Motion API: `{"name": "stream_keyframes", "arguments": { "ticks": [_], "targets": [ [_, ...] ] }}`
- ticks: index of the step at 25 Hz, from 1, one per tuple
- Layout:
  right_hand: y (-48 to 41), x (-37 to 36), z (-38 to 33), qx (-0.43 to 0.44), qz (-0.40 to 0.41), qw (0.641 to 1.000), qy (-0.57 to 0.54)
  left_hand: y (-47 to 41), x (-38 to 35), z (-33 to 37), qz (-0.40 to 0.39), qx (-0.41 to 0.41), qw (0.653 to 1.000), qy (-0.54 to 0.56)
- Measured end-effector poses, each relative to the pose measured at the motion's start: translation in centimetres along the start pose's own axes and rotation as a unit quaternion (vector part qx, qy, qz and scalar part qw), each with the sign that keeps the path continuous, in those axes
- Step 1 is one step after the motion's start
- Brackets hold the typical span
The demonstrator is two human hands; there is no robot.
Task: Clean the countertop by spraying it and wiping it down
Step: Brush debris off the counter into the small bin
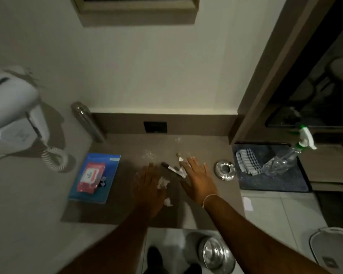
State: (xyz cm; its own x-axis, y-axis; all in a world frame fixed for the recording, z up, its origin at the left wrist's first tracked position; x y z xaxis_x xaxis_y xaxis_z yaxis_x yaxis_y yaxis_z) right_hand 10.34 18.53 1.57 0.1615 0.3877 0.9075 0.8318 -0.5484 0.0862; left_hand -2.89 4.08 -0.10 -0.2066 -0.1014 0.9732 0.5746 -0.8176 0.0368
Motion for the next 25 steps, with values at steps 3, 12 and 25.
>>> {"name": "stream_keyframes", "arguments": {
  "ticks": [3, 12, 25],
  "targets": [
    [-0.6, -3.5, 1.4, -0.047, -0.067, 0.997, 0.016, -0.3, -4.5, -2.0, -0.101, 0.034, 0.994, 0.021],
    [-8.4, -6.3, 5.3, -0.147, -0.057, 0.987, -0.012, -4.3, -10.2, -3.3, -0.133, -0.036, 0.990, 0.037],
    [-12.2, -9.1, 6.0, -0.113, -0.143, 0.982, 0.051, -4.5, -9.5, -4.6, -0.058, -0.076, 0.985, 0.143]
  ]
}}
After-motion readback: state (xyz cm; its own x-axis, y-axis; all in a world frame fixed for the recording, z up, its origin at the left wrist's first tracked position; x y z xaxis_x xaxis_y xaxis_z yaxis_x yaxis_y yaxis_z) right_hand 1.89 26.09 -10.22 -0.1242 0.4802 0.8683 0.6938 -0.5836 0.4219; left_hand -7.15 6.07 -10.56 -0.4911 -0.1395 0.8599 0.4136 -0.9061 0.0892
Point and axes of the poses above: each hand's wrist, its own y-axis away from the middle knuckle, its own x-axis out of the back of the hand, z = x × y, the point moved 5 cm from there along -y, towards the middle knuckle, and after that the axes turned 1 degree about -z, right-handed, at the moved point
